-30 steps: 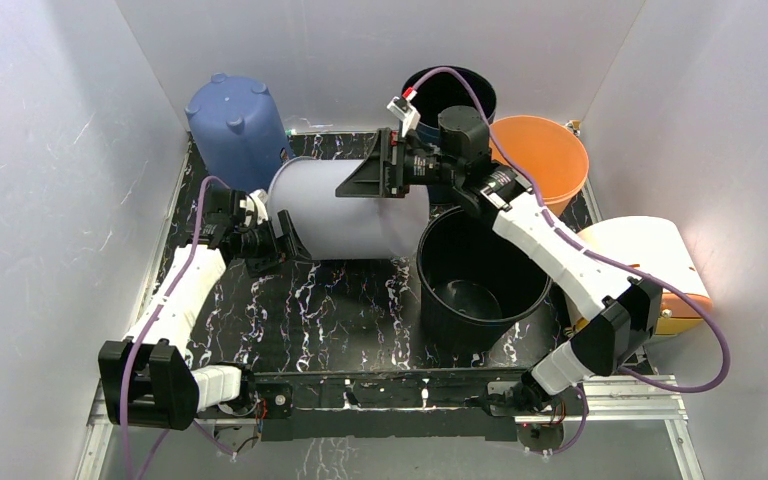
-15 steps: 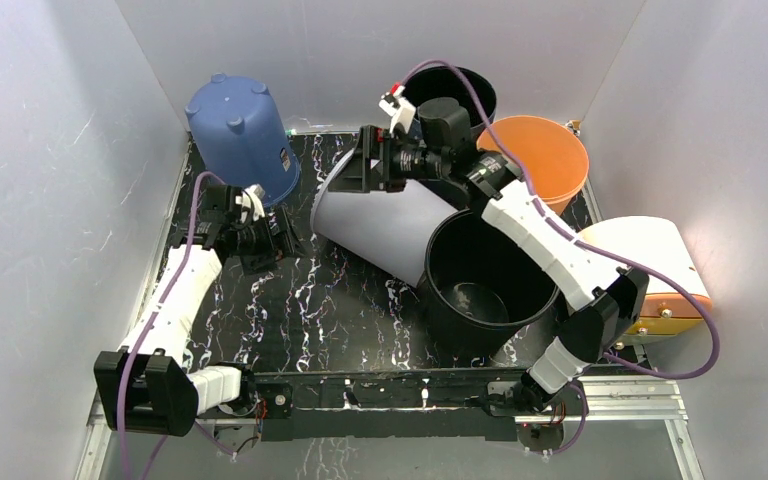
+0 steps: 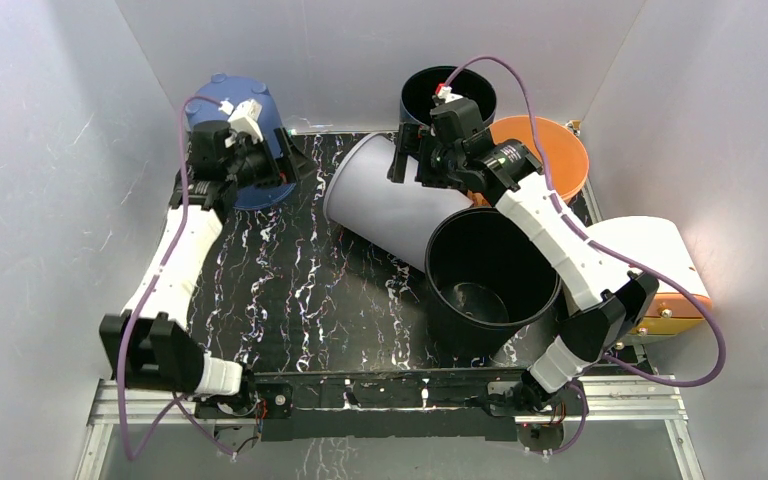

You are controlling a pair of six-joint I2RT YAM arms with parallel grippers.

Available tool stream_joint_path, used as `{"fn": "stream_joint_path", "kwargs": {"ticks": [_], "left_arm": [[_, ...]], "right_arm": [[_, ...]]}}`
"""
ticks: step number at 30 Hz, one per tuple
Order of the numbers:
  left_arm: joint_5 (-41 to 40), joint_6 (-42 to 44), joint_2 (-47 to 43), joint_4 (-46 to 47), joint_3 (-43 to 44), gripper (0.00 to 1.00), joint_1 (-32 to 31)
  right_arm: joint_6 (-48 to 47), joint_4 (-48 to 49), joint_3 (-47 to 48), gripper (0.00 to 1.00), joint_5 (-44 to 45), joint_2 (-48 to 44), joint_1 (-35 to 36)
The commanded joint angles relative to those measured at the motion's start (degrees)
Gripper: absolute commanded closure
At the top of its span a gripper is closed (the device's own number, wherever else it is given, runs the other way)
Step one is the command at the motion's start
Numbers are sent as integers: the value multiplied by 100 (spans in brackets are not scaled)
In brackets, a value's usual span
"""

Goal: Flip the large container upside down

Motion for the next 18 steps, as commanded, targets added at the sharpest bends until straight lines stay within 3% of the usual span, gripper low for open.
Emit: {"fn": "stream_joint_path", "kwargs": {"ticks": [1, 6, 10, 13, 16, 18], "left_arm": [[289, 61, 858, 1156, 623, 13, -132], [488, 313, 1727, 1379, 1288, 12, -353], [557, 773, 2533, 582, 2327, 12, -691], [305, 1052, 2792, 407, 2622, 13, -942], [245, 920, 2880, 512, 2588, 19, -971], [-409, 1127, 2882, 259, 2683, 26, -1110]], "right_arm": [[126, 95, -283, 2, 624, -410, -7], [155, -3, -329, 2, 637, -451, -25], [174, -24, -351, 2, 649, -513, -28], [186, -13, -394, 2, 673, -575, -37], [200, -10, -417, 2, 620, -594, -45], [200, -45, -379, 2, 618, -588, -49]]}}
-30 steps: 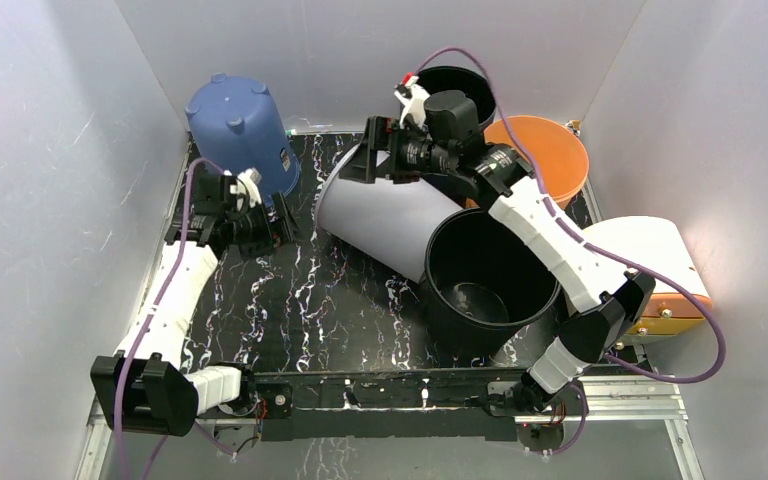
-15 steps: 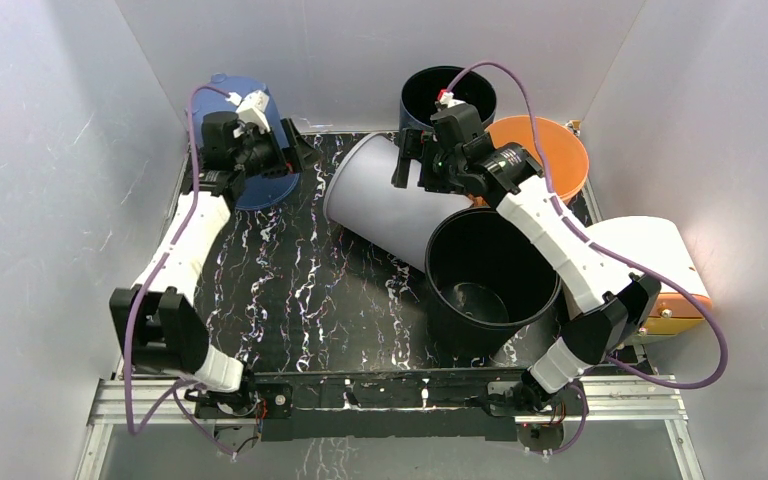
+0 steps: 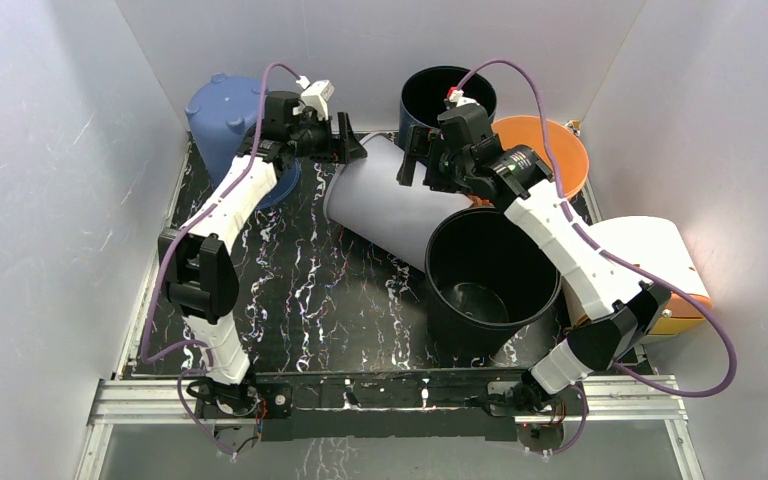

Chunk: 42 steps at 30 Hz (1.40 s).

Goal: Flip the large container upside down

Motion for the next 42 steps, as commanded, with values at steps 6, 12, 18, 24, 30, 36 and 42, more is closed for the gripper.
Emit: {"fn": "stream_joint_path", "kwargs": {"ticks": [6, 12, 18, 24, 30, 36, 42], "left_arm": [[-699, 607, -257, -284, 56, 52, -315], [-1424, 492, -356, -1147, 191, 100, -317], [-1902, 734, -1418, -1407, -754, 100, -305], [-2343, 387, -2427, -1976, -1691, 100, -284], [-2640, -163, -2965, -2659, -1851, 100, -252], [-2344, -172, -3489, -2853, -2133, 100, 11], [-2466, -241, -3735, -3257, -2226, 100, 346]], "right_arm": [[17, 99, -99, 2, 154, -303, -62], [2, 55, -180, 2, 352, -332, -71], [-157, -38, -350, 2, 625, -305, -258], [-361, 164, -294, 2, 94, -179, -302], [-399, 893, -608, 2, -723, -197, -306], [-163, 1579, -741, 2, -1712, -131, -320], [-234, 1045, -563, 2, -1481, 371, -328]]}}
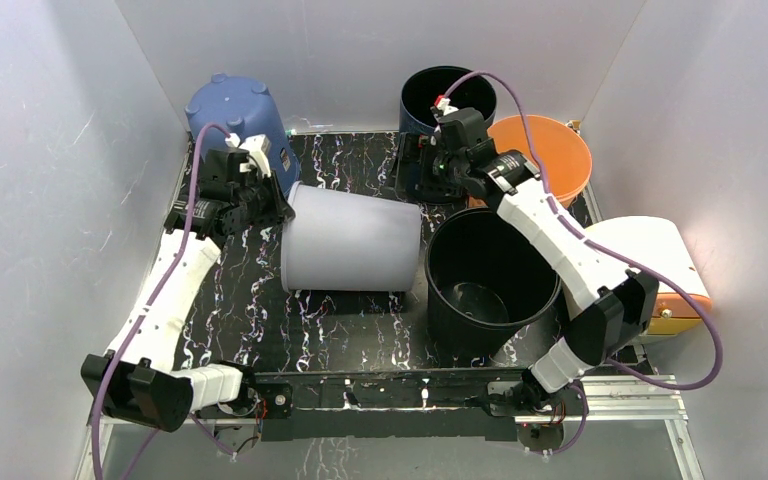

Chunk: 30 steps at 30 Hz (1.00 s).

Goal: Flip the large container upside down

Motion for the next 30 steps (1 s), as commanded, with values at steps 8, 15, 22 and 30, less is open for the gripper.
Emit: {"fn": "stream_joint_path", "kwargs": {"ticks": [8, 15, 22, 30], "left_arm": [[-101, 55, -543, -605, -487, 100, 339], [-100, 29, -566, -545, -783, 100, 343], [189, -19, -493, -276, -1046, 100, 353], [1411, -401, -179, 423, -1070, 100, 356]], "right_arm": [[320, -184, -41, 2, -2, 580, -11], [853, 737, -862, 3, -1125, 267, -16], [1093, 1385, -1140, 5, -1482, -191, -3], [756, 1133, -395, 5, -2049, -219, -3]]}}
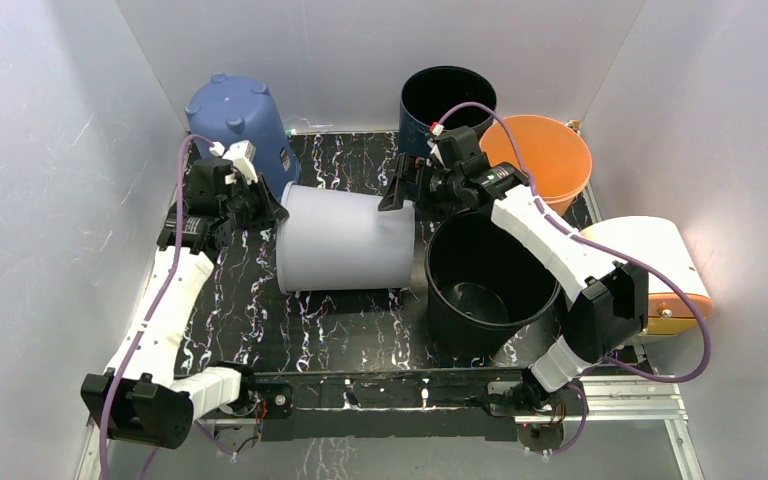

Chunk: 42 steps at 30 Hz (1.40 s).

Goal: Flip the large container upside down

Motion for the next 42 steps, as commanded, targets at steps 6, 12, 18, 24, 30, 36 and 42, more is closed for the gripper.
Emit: {"fn": "stream_joint_path", "kwargs": {"ticks": [6, 12, 18, 24, 30, 36, 42], "left_arm": [[1294, -326, 641, 64, -171, 100, -89], [1674, -359, 869, 301, -289, 100, -90], [2044, -656, 1040, 789, -509, 100, -89], [2288, -949, 1136, 1359, -850, 100, -89], [2140, -759, 1260, 1253, -880, 100, -87], [1908, -706, 1263, 1228, -1002, 100, -85], [1257, -531, 956, 808, -964, 94, -89]], "right_arm": [[319, 987, 810, 4, -892, -489, 71], [210, 758, 1452, 3, -882, -388, 72], [299, 735, 1788, 3, -848, -348, 75], [417, 948, 1813, 3, -1022, -306, 71], [451, 1037, 1858, 3, -1106, -278, 107], [549, 1240, 1555, 3, -1153, -269, 153], [474, 1268, 1336, 2, -1273, -120, 198]]}}
